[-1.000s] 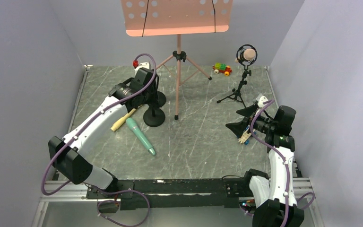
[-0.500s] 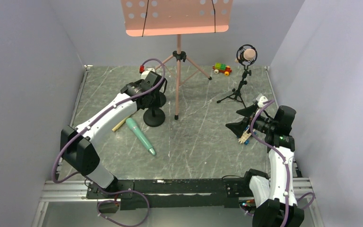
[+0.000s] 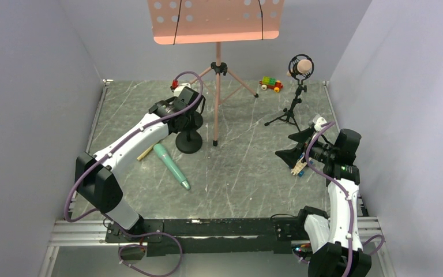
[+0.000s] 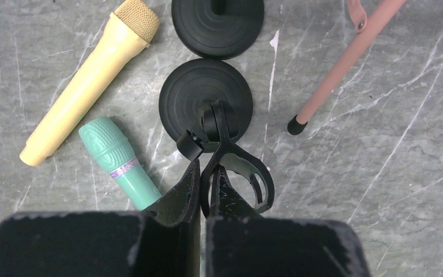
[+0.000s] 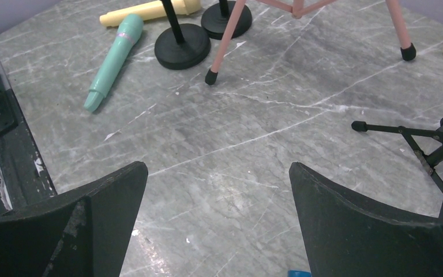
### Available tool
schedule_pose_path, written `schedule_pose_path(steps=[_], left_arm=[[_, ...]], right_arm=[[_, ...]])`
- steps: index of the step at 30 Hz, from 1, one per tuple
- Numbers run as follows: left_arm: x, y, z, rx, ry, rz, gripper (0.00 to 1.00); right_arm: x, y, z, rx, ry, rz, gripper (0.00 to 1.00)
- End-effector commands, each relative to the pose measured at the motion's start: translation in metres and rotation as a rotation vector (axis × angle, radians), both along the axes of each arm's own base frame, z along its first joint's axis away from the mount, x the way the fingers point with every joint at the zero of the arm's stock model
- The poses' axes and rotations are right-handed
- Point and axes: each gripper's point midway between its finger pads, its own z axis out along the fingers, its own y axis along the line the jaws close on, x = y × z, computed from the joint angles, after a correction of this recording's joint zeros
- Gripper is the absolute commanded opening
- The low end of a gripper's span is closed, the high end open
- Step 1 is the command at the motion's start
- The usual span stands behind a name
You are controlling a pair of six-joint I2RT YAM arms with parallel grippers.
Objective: Attach the microphones to the stand
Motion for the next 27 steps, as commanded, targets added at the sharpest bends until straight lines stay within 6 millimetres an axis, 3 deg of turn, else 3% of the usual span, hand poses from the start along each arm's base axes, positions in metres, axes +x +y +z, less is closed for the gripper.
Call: schedule_pose_path(steps=[1,8,13,18,27], left_arm=[[-0.001,-0.005,0.025,0.005,-0.061,-0.109,0.0],[-0.02,-0.024,0.037,-0.032,-0.091,-0.235,0.0],[-0.043,-0.051,0.042,-0.1,-0.078,-0.268,0.0],[-0.064,-0.079,0.038,-0.186,-0.064,-0.23,0.0],[-0.083,-0.112,0.032,-0.322,-0.058,-0.098,0.0]], right_arm=[[-0.001,0.003,0.01,-0.006,-0.056,0.041,1.0],[-0.009,0.011,0.01,0.033,-0.04,0.102,1.0],[-0.011,0.023,0.01,0.048,-0.006,0.149,0.99],[-0.007,0.055,0.024,-0.042,0.033,0.206,0.99],[0.004,0.13,0.039,0.015,0.157,0.19,0.96]])
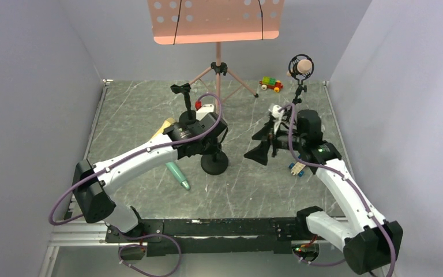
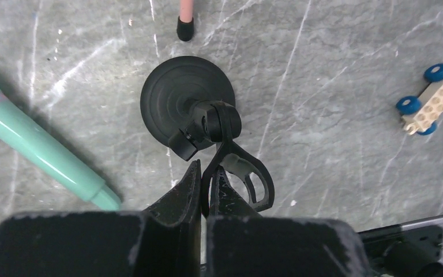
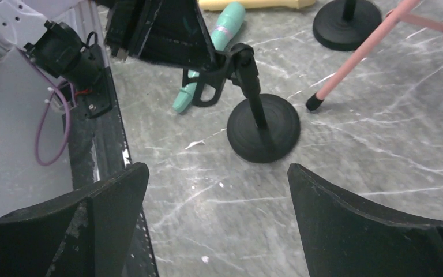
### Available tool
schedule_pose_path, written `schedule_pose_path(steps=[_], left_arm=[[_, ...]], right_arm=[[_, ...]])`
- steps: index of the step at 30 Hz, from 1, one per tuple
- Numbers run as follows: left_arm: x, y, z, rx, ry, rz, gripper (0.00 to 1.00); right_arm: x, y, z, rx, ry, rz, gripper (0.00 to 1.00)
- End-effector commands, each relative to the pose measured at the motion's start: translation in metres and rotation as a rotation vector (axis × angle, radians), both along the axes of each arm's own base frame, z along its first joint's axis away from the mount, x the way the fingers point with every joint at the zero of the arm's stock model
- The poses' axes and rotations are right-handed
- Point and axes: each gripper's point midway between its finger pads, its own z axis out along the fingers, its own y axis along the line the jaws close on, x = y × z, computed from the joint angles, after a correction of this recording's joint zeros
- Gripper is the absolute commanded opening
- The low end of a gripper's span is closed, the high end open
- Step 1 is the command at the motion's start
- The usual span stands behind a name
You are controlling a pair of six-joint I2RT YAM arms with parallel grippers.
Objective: Attach the microphones to the stand
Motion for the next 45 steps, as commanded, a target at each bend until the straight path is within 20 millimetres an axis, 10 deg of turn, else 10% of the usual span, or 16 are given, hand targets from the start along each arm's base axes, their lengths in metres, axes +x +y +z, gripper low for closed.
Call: schedule_pose_path(steps=[1,7,28,45], left_arm=[[0.006,-0.017,0.031,-0.176,-0.069,0.137,0.0],[0.005,-0.031,0.027,-0.236,-0.049,0.15,0.0],[0.009,-0.049,0.022,-0.298,-0.021,0.186,0.0],[0.008,-0.056,0.019,-0.295,-0.006,0.16,0.0]], right_arm=[[0.028,0.023,0.015,0.032,0.041,-0.187,0.96],[0.055,0.039,0.013,0.043,0.175,-0.357,1.0],[0.052,0.076,-0.03,-0.041,0.287,-0.404,0.99],[0.048,0.082,-0.052,-0.086,0.256,-0.366,0.71]])
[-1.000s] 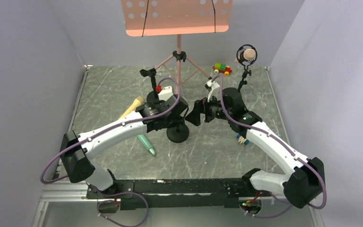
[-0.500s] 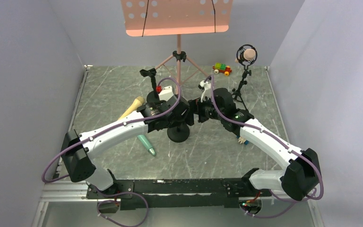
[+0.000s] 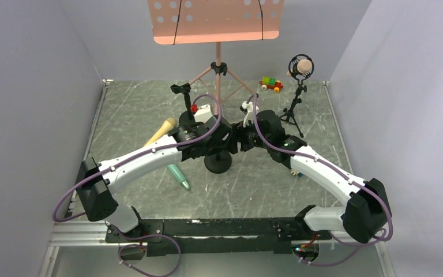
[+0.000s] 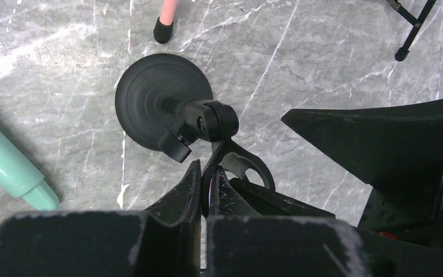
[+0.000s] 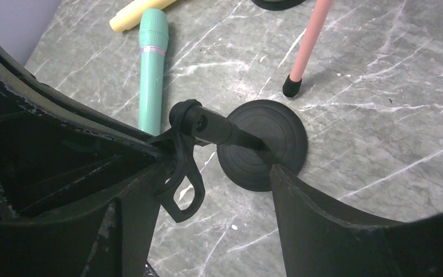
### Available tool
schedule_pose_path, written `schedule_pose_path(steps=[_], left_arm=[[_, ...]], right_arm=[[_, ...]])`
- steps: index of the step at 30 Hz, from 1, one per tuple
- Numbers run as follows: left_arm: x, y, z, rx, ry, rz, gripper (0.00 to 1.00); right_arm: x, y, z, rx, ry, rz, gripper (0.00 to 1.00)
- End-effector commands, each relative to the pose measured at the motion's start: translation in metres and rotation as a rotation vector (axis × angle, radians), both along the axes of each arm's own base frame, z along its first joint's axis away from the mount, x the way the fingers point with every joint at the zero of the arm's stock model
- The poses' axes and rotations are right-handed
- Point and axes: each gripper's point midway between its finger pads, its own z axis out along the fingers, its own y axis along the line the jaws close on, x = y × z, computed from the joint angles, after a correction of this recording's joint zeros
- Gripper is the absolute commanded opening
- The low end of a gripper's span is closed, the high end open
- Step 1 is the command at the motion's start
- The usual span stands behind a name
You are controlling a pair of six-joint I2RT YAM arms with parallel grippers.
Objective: Attach the microphones to the stand
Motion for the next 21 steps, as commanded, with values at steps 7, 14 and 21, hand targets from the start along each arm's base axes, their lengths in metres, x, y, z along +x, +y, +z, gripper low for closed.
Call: schedule_pose_path(steps=[7,14,21], left_arm=[[0.003,-0.035,0.023,-0.146,-0.053,-0.086,0.0],[-0.004,-0.035,0.023,-0.164,-0.079,-0.15,0.0],[-0.005,-0.019,0.017,-0.173,-0.118,-0.2,0.0]], right_arm=[[-0.002,0.011,0.003,0.019,-0.059,0.083,0.42],[-0.001,0.01,0.005,0.009,-0.097,0.114,0.17],[0.004,0.0,0.002,0.001,-0.113,0.11,0.01]])
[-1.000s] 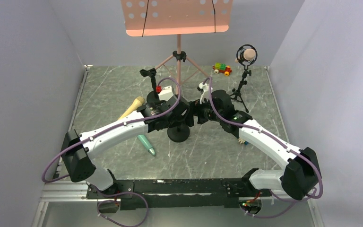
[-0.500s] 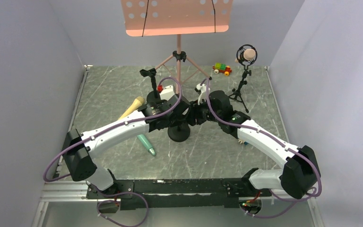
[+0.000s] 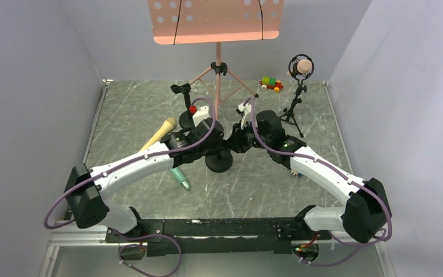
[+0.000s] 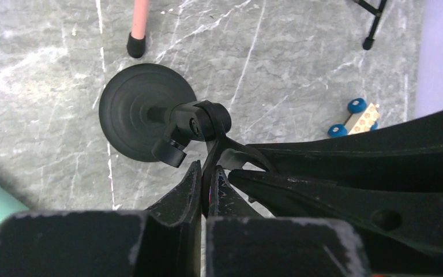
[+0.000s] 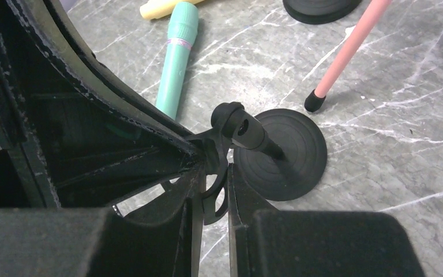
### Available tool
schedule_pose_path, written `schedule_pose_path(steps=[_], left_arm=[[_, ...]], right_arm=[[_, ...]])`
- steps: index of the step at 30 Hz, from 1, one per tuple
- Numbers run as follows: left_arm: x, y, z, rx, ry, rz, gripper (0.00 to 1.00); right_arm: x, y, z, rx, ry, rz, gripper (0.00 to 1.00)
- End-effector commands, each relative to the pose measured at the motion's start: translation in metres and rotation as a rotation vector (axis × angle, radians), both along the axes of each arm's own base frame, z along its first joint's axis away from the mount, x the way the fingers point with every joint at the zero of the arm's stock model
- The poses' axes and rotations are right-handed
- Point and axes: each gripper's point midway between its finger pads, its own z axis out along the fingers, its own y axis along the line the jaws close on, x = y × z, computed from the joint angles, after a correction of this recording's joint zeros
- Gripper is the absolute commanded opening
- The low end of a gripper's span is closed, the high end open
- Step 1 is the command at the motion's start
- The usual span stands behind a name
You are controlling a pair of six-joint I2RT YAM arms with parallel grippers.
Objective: Attach the microphones to the stand
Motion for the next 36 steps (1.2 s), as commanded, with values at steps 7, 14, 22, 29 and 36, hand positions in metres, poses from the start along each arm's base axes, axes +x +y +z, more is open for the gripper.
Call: schedule_pose_path(steps=[7,14,22,29,36], left_arm=[[-0.008,-0.01,0.013,-0.186,-0.087,-0.24,0.0],[-0.004,-0.001,0.012,-0.222,-0.129,-0.319,0.0],[0.002,0.018,-0.003,-0.068,-0.109,-0.317,0.0],[0.004,0.021,-0.012,-0.04,-0.126,-0.367,0.0],[0.004,0.015,-0.005,-0.074,-0.174,-0.473,0.0]], right_arm=[[0.012,-0.015,-0.009,0.014,-0.011,-0.002,0.0],[0.015,-0.02,-0.012,0.021,0.002,-0.008,0.0],[0.02,-0.023,-0.016,0.013,0.009,-0.015,0.0],[0.026,-0.028,-0.027,0.0,0.046,-0.025,0.0],[0.028,-0.032,-0.033,0.002,0.064,-0.016,0.0]])
